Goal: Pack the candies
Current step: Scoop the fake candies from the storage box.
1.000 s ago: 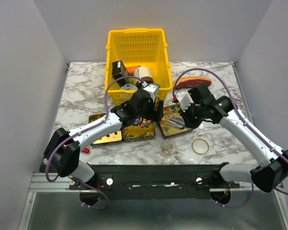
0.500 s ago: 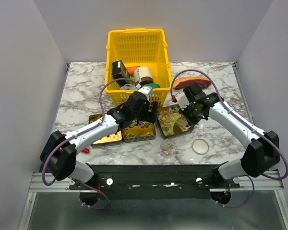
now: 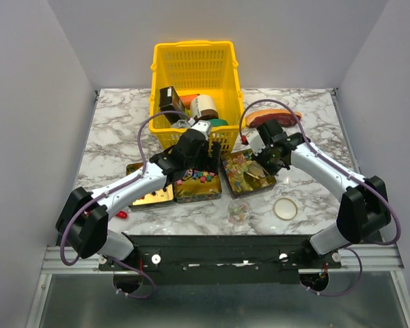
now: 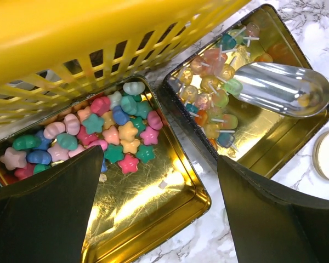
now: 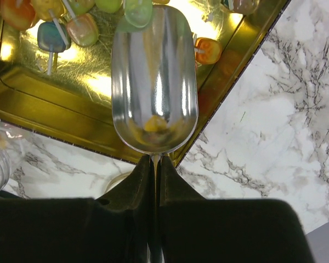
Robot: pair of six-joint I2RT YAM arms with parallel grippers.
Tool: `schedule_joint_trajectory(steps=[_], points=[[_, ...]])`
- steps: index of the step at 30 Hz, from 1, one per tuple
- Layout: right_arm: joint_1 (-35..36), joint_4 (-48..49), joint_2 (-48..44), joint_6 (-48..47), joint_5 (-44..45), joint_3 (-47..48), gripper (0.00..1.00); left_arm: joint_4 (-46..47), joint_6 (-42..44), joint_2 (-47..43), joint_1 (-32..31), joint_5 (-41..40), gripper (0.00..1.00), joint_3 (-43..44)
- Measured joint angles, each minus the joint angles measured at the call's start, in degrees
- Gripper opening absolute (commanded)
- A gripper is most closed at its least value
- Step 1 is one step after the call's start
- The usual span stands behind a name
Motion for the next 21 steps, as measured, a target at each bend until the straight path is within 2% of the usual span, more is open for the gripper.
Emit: schedule_joint_trajectory(steps=[21], points=[[0.9,13.2,2.1,-5.8,1.2,-6.5,0.01,-1.5,-1.3,-0.4,2.5,0.0,0.99,-0.6]])
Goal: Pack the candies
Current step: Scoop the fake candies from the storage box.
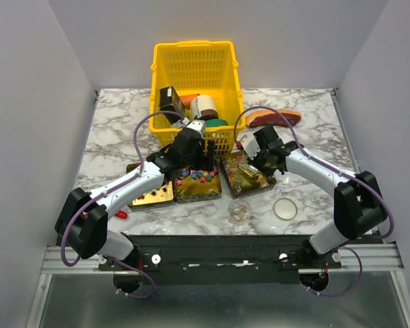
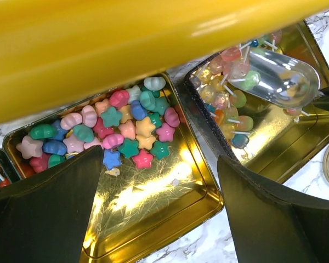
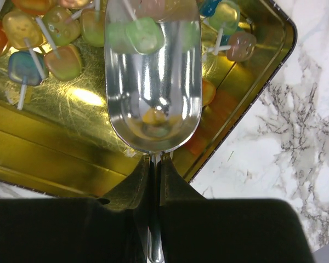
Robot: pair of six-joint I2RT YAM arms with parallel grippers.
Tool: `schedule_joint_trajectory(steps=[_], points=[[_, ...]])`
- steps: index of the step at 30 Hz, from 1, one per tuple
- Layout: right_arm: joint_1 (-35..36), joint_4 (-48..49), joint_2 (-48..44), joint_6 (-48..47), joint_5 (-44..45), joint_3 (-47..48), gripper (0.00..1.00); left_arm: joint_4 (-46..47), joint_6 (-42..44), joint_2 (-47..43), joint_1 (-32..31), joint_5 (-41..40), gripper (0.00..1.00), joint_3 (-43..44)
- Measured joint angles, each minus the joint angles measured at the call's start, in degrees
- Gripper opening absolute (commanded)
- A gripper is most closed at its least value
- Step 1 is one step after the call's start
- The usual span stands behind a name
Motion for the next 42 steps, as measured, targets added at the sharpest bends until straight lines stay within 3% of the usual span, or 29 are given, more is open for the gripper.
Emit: schedule_joint_trajectory(steps=[18,34,42], points=[[3.7,7.1,-4.9,-12.7,10.1,-7.1,0.01,-1.1,-3.6,3.1,0.4,0.3,0.96,0.3],[6.0,7.3,-4.5,-15.6,14.1,-9.3,0.01,2.5,-6.8,8.3,-0.5,1.6,0.61,3.8],[6.0,4.9,-5.8,-14.9,15.2,-9.3,0.01,4.2,-7.0,10.9,-2.3,1.9,0.57,5.2]])
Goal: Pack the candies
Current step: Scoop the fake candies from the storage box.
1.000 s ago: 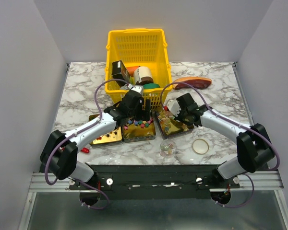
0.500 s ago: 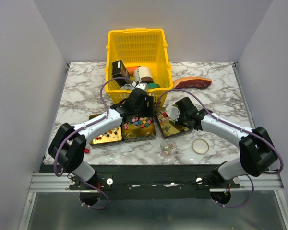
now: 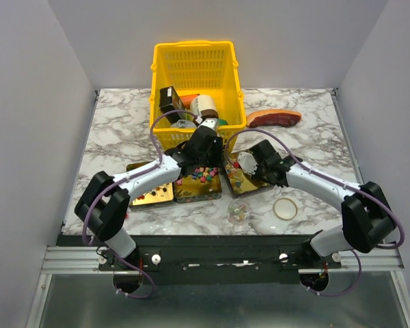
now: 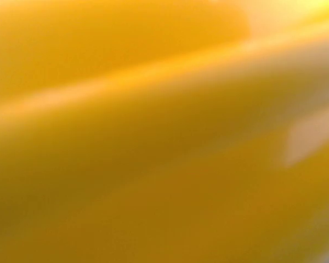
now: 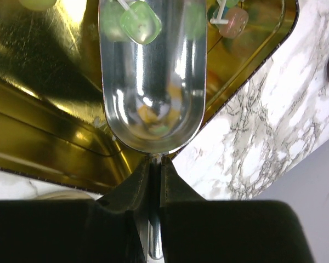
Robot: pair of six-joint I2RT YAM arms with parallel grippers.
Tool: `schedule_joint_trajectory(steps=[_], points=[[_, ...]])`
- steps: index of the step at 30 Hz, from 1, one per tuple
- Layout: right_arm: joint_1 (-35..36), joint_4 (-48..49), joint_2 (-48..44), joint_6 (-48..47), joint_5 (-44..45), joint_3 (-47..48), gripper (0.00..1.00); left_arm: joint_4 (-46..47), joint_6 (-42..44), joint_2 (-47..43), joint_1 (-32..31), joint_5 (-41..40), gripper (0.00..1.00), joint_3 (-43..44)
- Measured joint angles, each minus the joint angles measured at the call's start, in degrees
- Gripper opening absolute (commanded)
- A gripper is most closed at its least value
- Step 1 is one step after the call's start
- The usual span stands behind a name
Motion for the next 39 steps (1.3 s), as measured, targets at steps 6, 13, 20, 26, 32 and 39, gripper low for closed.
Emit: schedule_joint_trajectory(steps=[6,13,20,26,32,39], points=[[0.1,-3.3,-2.1,0.0,-1.0,0.0,0.01,0.3,0.2,2.0,-0.7,0.6,0.52,1.4],[1.3,-4.0,-1.5,0.3,-4.1,0.2,0.01,0.0,0.2,3.3,-1.0,0.6,0.44,2.6],[1.5,-3.2,1.2,2.2,-5.4,1.7,0.01,0.5,0.4,3.1,-1.1,0.6,0.43,2.2],[1.5,-2.0,2.4,4.6,-6.3,2.1,0.01,4.3,1.7,-0.1,-1.0,2.2,0.52,-1.7],[1.6,-0.8,5.7,7.0,-6.8,4.7,0.01,3.6,1.7,-5.3,-1.1,2.1,0.63,-6.4],[1.7,0.5,7.0,8.5,-8.0,5.6,0.01,-1.0,-0.3,-10.3,-1.0,-0.8,0.70,-11.4]])
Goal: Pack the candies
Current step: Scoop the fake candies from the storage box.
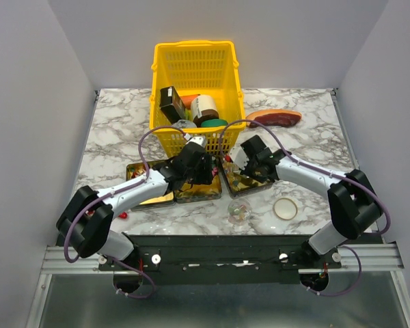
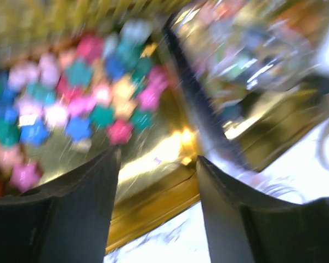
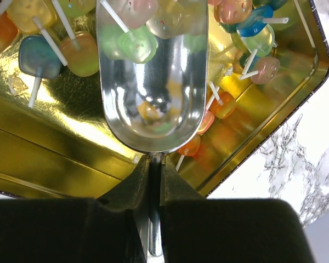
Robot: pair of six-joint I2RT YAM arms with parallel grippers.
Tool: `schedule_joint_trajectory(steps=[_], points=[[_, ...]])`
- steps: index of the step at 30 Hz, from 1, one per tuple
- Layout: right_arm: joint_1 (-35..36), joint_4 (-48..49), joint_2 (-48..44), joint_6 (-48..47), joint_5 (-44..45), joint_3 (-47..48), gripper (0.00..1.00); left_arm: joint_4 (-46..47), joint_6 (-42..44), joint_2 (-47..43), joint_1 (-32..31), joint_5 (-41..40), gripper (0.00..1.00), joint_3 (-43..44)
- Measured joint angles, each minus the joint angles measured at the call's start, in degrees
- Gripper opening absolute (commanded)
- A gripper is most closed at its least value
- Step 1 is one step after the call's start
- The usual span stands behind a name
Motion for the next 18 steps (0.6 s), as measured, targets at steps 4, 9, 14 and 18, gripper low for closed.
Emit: schedule_joint_trajectory(steps=[4,9,14,18], points=[[0.0,1.2,0.0,0.8,-1.2,0.0,0.01,-4.7,-1.3,0.1,0.1,-1.1,0.72,-2.8],[0.0,4.4,0.0,1.7,-3.6,-0.5,0.01,-5.5,-1.7,-0.6,0.3,-1.8,0.73,-3.9],[0.0,6.4,0.1,3.0,-5.2,-0.7,0.01,-5.4,-1.7,-3.0,0.3,-2.8,0.75,-4.3],[0.0,7.0,0.1,4.8,-5.6,-0.8,0.01,-5.3,-1.7,-4.0,0.3,-3.7,0.76,-4.3]])
